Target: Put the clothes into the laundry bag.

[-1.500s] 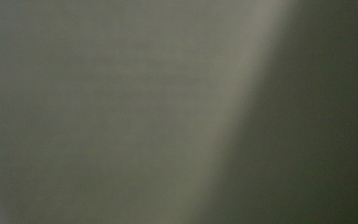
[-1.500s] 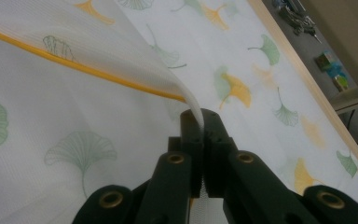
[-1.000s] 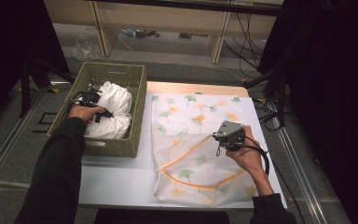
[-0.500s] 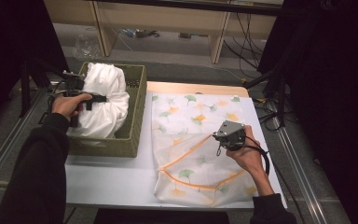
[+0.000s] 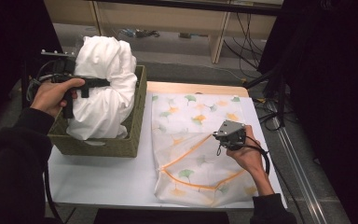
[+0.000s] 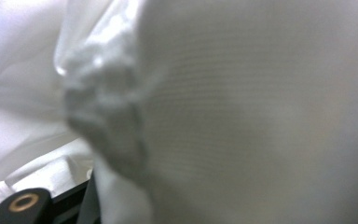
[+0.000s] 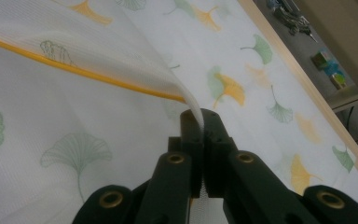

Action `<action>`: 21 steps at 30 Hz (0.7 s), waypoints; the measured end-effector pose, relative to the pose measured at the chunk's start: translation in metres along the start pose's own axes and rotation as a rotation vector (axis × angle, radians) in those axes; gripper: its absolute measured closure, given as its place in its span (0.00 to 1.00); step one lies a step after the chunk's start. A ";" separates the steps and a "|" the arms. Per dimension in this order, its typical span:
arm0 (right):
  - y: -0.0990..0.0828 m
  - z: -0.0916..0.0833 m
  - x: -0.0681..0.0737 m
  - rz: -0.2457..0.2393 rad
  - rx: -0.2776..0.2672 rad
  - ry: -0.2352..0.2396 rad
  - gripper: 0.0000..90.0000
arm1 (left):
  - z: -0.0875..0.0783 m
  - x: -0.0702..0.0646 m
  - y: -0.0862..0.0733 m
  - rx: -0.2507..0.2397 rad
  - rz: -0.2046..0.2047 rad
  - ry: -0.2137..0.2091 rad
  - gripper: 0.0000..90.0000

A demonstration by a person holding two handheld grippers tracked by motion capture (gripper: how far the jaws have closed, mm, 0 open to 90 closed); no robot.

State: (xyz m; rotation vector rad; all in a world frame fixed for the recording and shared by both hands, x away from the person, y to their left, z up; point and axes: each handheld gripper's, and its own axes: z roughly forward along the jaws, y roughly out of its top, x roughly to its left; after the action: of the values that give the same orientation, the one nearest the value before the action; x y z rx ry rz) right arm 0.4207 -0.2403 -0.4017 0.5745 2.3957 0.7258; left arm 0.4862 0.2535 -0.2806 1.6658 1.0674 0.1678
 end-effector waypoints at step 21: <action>0.001 -0.003 -0.004 0.001 -0.021 -0.007 1.00 | -0.020 -0.153 -0.040 0.090 0.160 -0.373 0.58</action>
State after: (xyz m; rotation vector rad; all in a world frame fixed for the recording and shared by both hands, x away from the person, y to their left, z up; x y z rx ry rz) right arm 0.4221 -0.2425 -0.3977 0.5690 2.3789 0.7482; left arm 0.3626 0.1585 -0.2457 1.7777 0.6703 -0.0883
